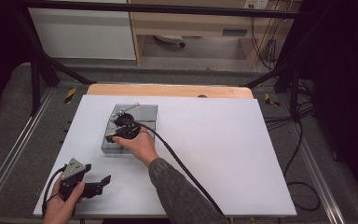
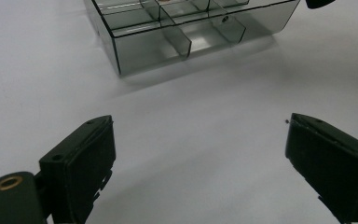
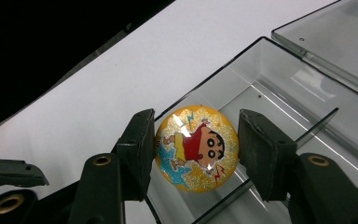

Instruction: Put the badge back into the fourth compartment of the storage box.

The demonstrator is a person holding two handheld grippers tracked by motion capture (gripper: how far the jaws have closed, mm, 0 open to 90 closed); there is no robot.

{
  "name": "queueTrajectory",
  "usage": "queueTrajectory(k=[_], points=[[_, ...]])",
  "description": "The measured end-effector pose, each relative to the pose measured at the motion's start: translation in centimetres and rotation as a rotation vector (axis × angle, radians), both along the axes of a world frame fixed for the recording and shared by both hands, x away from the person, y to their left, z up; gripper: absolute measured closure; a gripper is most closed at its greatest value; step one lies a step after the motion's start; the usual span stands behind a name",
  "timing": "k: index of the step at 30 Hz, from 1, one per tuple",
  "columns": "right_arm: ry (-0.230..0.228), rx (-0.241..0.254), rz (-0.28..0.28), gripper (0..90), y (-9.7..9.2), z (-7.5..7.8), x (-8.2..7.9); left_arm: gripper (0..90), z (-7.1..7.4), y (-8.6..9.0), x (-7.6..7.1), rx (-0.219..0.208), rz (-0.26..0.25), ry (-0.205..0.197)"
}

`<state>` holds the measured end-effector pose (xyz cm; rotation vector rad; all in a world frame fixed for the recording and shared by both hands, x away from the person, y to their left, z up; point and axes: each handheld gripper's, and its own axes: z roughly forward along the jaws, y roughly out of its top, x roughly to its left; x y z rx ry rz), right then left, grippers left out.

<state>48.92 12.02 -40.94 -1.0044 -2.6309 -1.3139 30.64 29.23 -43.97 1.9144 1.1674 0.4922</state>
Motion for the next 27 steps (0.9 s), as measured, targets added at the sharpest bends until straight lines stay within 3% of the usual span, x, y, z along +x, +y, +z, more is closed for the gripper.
queueTrajectory(k=[15, 27], points=[[0.009, -0.034, -0.001, 47.7, 0.17, -0.4, -0.11, 8.5, 0.01, -0.02, -0.01, 0.003, -0.001, 0.0], [0.001, -0.022, -0.006, 42.5, 0.04, 0.0, -0.22, 8.5, 0.02, -0.02, -0.02, 0.007, -0.002, -0.002]])
